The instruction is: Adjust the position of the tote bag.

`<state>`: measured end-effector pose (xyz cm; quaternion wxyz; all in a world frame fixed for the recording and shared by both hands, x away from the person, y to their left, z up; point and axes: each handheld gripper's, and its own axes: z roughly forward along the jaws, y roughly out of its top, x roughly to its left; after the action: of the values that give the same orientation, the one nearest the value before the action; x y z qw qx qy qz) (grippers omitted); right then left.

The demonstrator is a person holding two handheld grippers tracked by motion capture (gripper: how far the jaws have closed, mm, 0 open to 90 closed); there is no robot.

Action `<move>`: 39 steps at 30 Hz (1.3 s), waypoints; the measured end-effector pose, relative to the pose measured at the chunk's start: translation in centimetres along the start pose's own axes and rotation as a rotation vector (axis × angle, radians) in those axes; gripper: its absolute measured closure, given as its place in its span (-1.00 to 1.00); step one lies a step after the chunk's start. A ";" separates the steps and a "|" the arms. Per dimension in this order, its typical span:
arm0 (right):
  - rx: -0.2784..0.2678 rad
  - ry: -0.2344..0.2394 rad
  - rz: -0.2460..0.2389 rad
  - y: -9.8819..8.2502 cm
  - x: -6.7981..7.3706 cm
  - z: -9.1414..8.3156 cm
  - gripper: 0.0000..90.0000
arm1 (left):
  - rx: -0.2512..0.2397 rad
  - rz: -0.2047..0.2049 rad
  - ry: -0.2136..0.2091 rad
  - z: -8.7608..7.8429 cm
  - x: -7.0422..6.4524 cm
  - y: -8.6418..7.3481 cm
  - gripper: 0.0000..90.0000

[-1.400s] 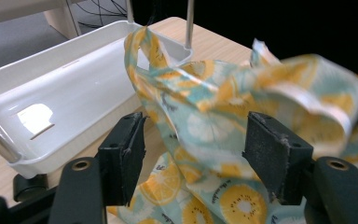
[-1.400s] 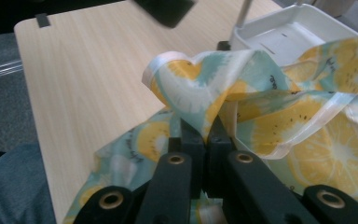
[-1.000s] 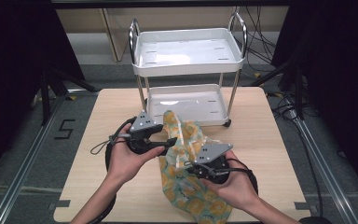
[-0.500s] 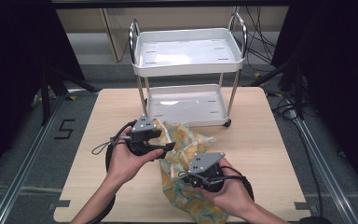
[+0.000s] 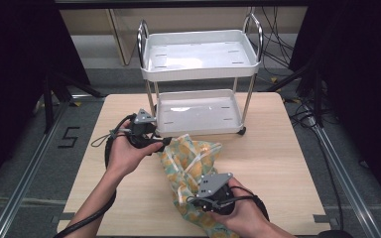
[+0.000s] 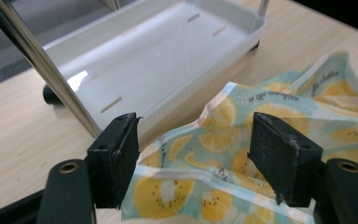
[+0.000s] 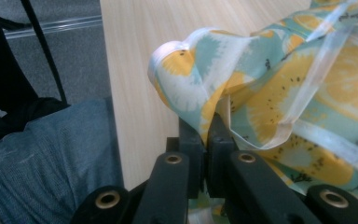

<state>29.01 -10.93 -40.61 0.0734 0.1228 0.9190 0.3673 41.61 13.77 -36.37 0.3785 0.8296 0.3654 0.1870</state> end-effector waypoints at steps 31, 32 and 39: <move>0.042 0.040 0.015 -1.3 1.0 -0.4 0.96 | 0.196 0.105 -0.136 4.4 1.3 -1.0 -0.43; 0.040 0.040 0.006 -1.3 1.0 -0.4 0.96 | 0.195 0.098 -0.130 4.5 1.3 -1.1 -0.44; 0.046 0.041 0.004 -1.6 1.1 -0.5 0.96 | 0.274 0.153 -0.221 5.9 1.4 -2.2 -0.39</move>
<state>27.58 -12.04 -41.42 0.0509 0.1185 0.9283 0.3488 44.91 12.90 -41.82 0.2843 0.9143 0.2795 0.0717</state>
